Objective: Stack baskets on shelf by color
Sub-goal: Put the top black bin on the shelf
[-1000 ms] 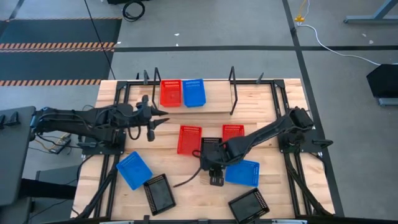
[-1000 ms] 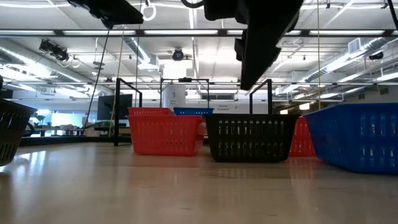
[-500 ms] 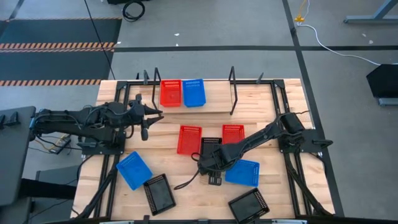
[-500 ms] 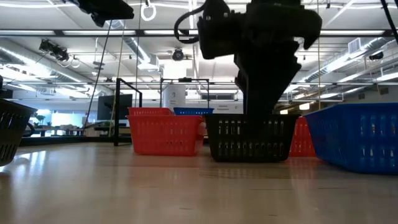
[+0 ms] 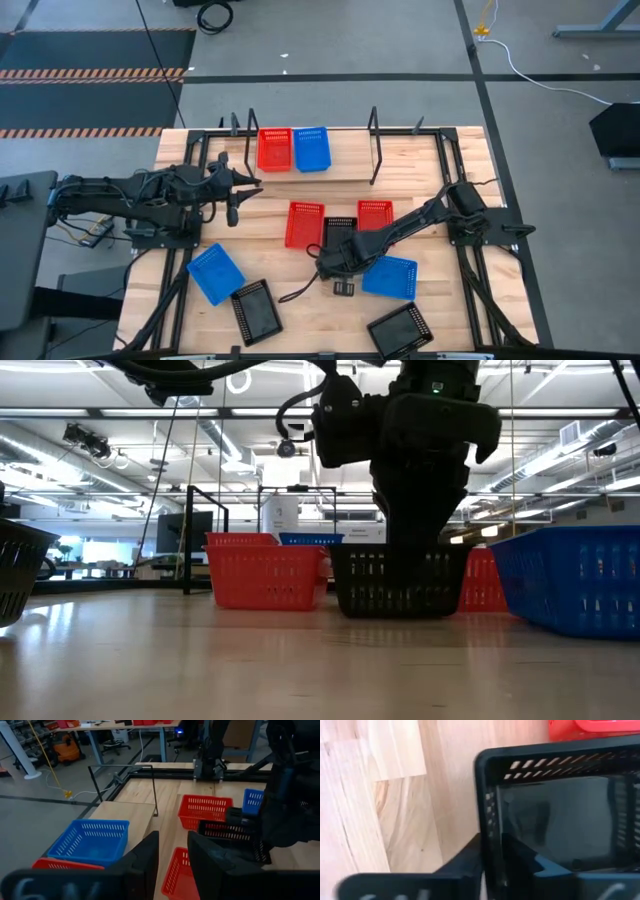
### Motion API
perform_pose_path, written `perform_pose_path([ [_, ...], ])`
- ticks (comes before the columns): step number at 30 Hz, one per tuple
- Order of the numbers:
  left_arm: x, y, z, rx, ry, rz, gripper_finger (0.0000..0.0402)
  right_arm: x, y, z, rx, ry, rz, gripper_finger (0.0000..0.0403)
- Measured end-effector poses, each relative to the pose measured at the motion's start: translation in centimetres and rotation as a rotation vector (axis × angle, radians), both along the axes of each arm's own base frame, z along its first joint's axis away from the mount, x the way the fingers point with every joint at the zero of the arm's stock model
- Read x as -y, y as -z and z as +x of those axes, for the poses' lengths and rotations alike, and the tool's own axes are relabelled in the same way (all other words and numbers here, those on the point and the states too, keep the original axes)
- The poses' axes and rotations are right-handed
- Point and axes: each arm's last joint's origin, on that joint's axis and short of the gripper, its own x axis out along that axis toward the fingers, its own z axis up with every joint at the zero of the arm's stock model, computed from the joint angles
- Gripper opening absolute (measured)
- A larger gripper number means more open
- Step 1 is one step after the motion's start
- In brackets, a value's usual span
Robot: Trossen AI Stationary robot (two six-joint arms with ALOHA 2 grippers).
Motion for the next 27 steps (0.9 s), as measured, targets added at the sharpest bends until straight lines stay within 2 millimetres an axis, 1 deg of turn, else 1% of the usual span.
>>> perform_pose_path([
  [3, 0.0, 0.0, 0.0, 0.0, 0.0, 0.0, 0.0109, 0.0, 0.0, 0.0, 0.002, -0.021, -0.008, 0.0016],
  [4, 0.0, 0.0, 0.0, -0.001, 0.0, 0.0, 0.011, 0.0, -0.1, 0.0, 0.001, -0.025, -0.007, 0.0011],
  [8, 0.0, 0.0, 0.0, -0.005, 0.0, -0.001, 0.0109, 0.0, -0.3, 0.0, -0.011, -0.029, 0.019, 0.0022],
  [11, 0.0, 0.1, 0.0, -0.01, 0.0, -0.001, 0.011, -0.2, -1.3, 0.2, -0.022, -0.032, 0.043, 0.0019],
  [13, 0.0, 0.1, 0.0, -0.01, 0.0, -0.001, 0.0109, -0.3, -2.6, 0.5, -0.031, -0.033, 0.045, 0.0011],
  [16, 0.0, 0.1, 0.0, -0.01, 0.0, 0.0, 0.011, -0.5, -5.4, 1.0, -0.024, -0.05, 0.037, 0.0009],
  [20, 0.0, 0.1, 0.0, -0.009, 0.0, -0.001, 0.011, -0.3, -9.5, 1.2, 0.013, -0.085, -0.052, 0.0019],
  [24, 0.0, 0.1, 0.0, -0.009, 0.0, -0.001, 0.011, 1.0, -12.5, 1.2, 0.025, -0.099, -0.164, 0.001],
  [27, 0.0, 0.1, 0.0, -0.007, -0.003, -0.011, 0.011, 2.7, -14.0, 1.4, 0.027, -0.076, -0.195, 0.0008],
])
